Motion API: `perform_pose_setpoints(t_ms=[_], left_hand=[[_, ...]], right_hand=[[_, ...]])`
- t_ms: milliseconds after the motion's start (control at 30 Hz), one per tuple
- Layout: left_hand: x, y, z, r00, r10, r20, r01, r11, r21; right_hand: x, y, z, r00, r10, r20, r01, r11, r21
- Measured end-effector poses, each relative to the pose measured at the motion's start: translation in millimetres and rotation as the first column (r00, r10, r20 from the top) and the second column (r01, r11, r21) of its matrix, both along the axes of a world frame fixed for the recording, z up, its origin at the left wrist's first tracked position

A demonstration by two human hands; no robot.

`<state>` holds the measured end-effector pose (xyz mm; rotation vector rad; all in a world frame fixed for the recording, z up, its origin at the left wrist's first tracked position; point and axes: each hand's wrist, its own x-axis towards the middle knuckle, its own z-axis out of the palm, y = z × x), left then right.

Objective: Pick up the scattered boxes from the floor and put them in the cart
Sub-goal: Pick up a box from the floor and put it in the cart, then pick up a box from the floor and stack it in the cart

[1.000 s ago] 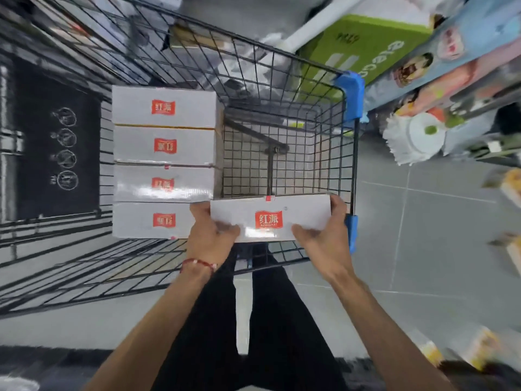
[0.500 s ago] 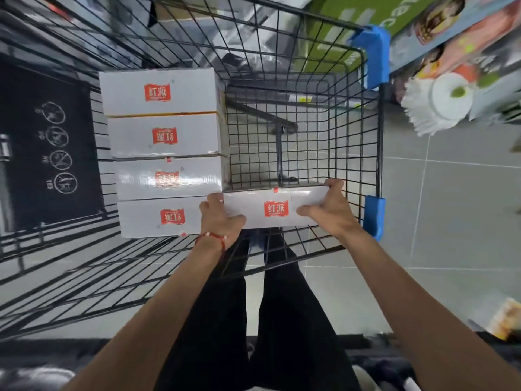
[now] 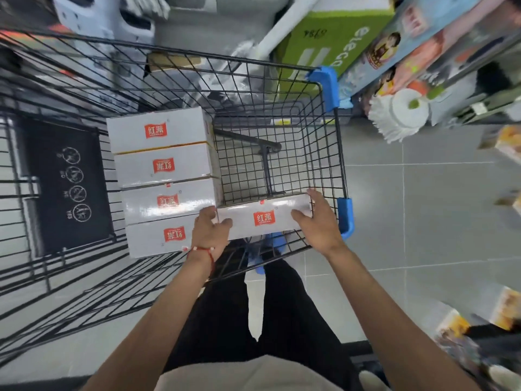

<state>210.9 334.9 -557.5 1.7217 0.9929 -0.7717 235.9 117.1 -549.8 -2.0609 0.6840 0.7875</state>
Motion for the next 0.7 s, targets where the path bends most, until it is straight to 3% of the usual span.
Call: perform_pose_setpoints(t_ms=[133, 300, 433, 700], left_hand=[[3.8, -12.3, 33.4, 0.995, -0.033, 0.098, 0.037, 0.999, -0.033], [8.7, -54.2, 78.1, 0.964, -0.124, 0.235, 0.143, 0.988, -0.063], [4.3, -109.5, 106.1, 0.923, -0.242, 0.301, 0.280, 0.956, -0.089], [-31.7, -259.0, 147.2, 0.768, -0.481, 0.424, 0.571, 0.814, -0.111]], right_hand=[[-20.4, -7.2, 38.7, 0.977, -0.178, 0.113, 0.163, 0.977, 0.134], [-61.5, -34.9, 81.8, 0.868, -0.423, 0.260, 0.349, 0.892, 0.286], [-99.9, -77.6, 102.9, 0.781, -0.573, 0.248, 0.471, 0.802, 0.368], [-179.4, -194.5, 132.1, 0.516, -0.844, 0.146, 0.714, 0.518, 0.472]])
